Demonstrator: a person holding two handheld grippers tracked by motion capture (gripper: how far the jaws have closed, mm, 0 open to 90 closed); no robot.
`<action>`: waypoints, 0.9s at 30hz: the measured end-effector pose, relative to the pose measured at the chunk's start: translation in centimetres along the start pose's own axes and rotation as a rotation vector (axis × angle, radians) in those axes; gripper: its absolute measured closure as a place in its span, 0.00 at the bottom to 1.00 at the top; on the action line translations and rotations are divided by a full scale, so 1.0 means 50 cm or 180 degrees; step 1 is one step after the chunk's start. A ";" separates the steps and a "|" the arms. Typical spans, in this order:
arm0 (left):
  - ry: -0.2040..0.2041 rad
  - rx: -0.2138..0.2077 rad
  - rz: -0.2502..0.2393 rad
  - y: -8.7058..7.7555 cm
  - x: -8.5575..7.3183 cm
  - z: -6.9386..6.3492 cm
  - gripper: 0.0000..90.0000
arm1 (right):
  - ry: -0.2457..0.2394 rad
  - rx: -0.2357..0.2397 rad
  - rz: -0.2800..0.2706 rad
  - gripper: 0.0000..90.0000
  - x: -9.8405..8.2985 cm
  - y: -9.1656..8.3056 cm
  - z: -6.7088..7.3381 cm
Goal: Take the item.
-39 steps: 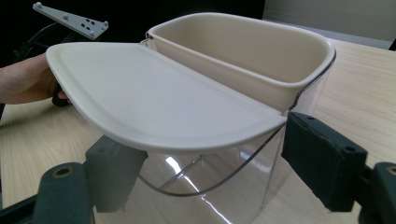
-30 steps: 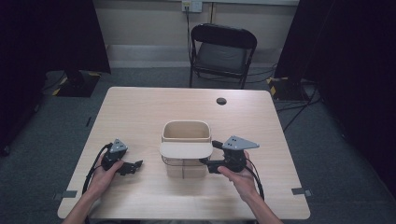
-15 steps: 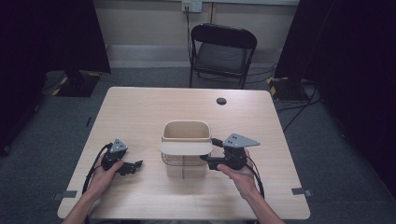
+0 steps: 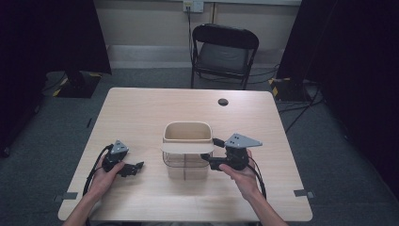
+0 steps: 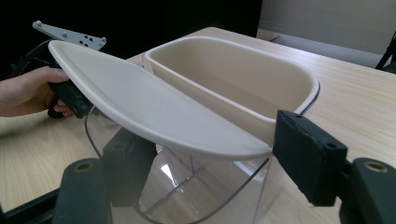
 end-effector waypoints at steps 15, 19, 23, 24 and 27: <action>-0.0008 -0.0006 -0.0004 0.000 0.000 0.000 0.12 | -0.0019 0.0111 -0.0021 0.41 0.011 0.005 0.003; 0.0000 0.0001 -0.0001 0.000 0.000 0.000 0.12 | 0.0009 0.0126 -0.0021 0.42 0.012 0.006 0.002; 0.0005 0.0003 0.0001 0.000 0.000 0.000 0.12 | 0.0019 0.0145 -0.0030 0.43 0.013 0.007 0.001; 0.0000 0.0000 0.0000 0.000 0.000 0.000 0.12 | 0.0022 0.0146 -0.0030 0.43 0.013 0.007 0.001; -0.0015 -0.0001 -0.0003 0.000 0.000 -0.001 0.12 | 0.0024 0.0154 -0.0025 0.44 0.015 0.008 0.000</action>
Point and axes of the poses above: each handheld gripper's, and its own axes: y roughly forward along the jaws, x roughly out of its top, z roughly to its left, the point moved 3 cm from there along y, roughly forward along the jaws, and after that the axes turned 10 degrees about -x, right-handed, at the moved point
